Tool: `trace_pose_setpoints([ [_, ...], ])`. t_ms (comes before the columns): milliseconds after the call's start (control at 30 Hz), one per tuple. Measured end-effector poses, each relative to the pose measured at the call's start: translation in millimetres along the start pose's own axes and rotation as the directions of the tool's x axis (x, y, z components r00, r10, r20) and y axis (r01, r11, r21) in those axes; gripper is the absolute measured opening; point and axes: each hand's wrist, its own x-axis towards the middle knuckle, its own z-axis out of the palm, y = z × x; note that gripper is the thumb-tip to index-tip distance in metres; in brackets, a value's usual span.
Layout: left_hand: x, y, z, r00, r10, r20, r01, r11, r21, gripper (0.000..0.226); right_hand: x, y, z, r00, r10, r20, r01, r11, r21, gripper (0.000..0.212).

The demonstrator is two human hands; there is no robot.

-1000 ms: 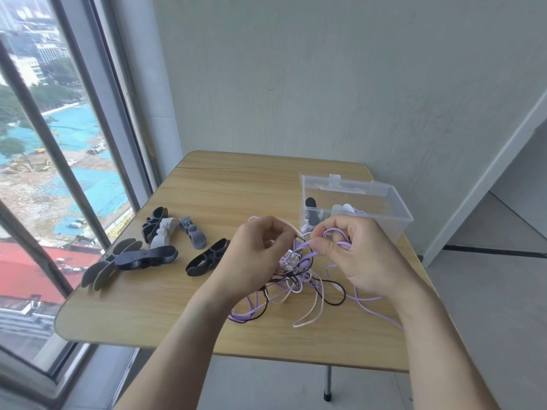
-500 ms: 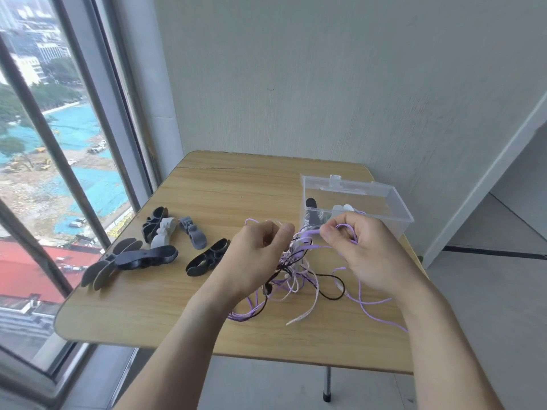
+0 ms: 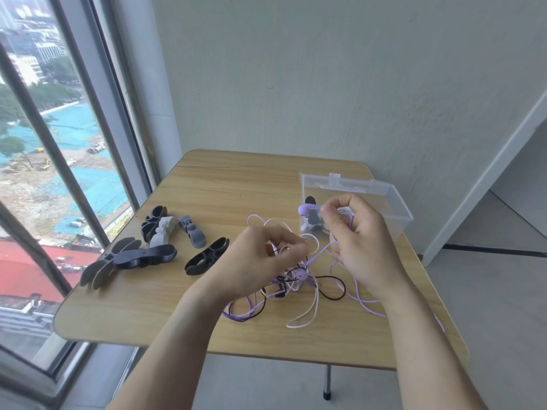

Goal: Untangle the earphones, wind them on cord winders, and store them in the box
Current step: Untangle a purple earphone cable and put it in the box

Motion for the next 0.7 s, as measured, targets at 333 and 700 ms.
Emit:
trace_pose_setpoints([
  [333, 0, -3, 0, 0.998, -0.029, -0.052, 0.039, 0.976, 0.214, 0.019, 5, 4, -19, 0.973, -0.033, -0.227, 0.052, 0.996, 0.075, 0.013],
  [700, -1, -2, 2, 0.984, 0.06, -0.171, -0.036, 0.989, 0.141, 0.005, 6, 6, -3, 0.991, -0.016, -0.131, 0.04, 0.983, 0.181, 0.01],
])
